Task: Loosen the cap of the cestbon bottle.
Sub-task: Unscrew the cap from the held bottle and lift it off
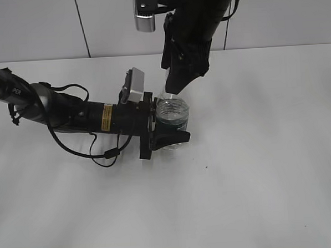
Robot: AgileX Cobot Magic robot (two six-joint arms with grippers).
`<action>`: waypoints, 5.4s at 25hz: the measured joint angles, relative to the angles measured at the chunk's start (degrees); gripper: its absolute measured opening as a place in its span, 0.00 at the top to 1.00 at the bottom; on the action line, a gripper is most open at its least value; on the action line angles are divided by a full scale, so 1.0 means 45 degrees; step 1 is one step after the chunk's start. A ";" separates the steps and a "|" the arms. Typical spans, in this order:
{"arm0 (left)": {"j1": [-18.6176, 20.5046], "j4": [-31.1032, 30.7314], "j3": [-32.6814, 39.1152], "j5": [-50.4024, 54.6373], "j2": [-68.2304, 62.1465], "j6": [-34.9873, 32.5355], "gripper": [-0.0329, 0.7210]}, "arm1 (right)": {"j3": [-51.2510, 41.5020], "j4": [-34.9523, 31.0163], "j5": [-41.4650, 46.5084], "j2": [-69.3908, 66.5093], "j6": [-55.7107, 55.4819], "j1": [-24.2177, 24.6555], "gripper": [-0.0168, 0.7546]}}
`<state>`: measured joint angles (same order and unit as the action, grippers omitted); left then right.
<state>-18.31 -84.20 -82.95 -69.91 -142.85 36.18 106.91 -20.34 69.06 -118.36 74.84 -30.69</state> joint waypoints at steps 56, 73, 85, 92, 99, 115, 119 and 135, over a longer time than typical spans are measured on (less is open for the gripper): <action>0.0024 0.0515 0.0000 0.0157 -0.0020 0.0132 0.42 | 0.0974 0.1294 0.0173 -0.0679 -1.8172 0.0000 0.44; 0.0024 0.0515 0.0000 0.0207 -0.0020 0.0132 0.42 | 0.1065 0.1285 0.0173 -0.0679 -1.8184 0.0000 0.45; 0.0024 0.0515 0.0000 0.0220 -0.0020 0.0132 0.42 | 0.1515 0.1296 0.0187 -0.0679 -1.8184 0.0000 0.60; 0.0024 0.0515 0.0000 0.0232 -0.0020 0.0132 0.42 | 0.1515 0.1296 0.0187 -0.0679 -1.8184 0.0000 0.44; 0.0024 0.0515 0.0000 0.0243 -0.0020 0.0132 0.42 | 0.1529 0.1296 0.0187 -0.0679 -1.8160 0.0000 0.41; 0.0024 0.0515 0.0000 0.0243 -0.0020 0.0132 0.42 | 0.1529 0.1319 0.0196 -0.0695 -1.7881 0.0000 0.40; 0.0024 0.0515 0.0000 0.0243 -0.0020 0.0132 0.42 | 0.1529 0.1276 0.0196 -0.0866 -1.7844 0.0000 0.40; 0.0193 0.0515 0.0000 0.0291 -0.0020 0.0132 0.42 | 0.1475 0.1266 0.0196 -0.0911 -1.7811 0.0000 0.45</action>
<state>-17.44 -81.88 -82.95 -68.61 -142.94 36.77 113.54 -14.64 69.94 -122.45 -5.31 -30.69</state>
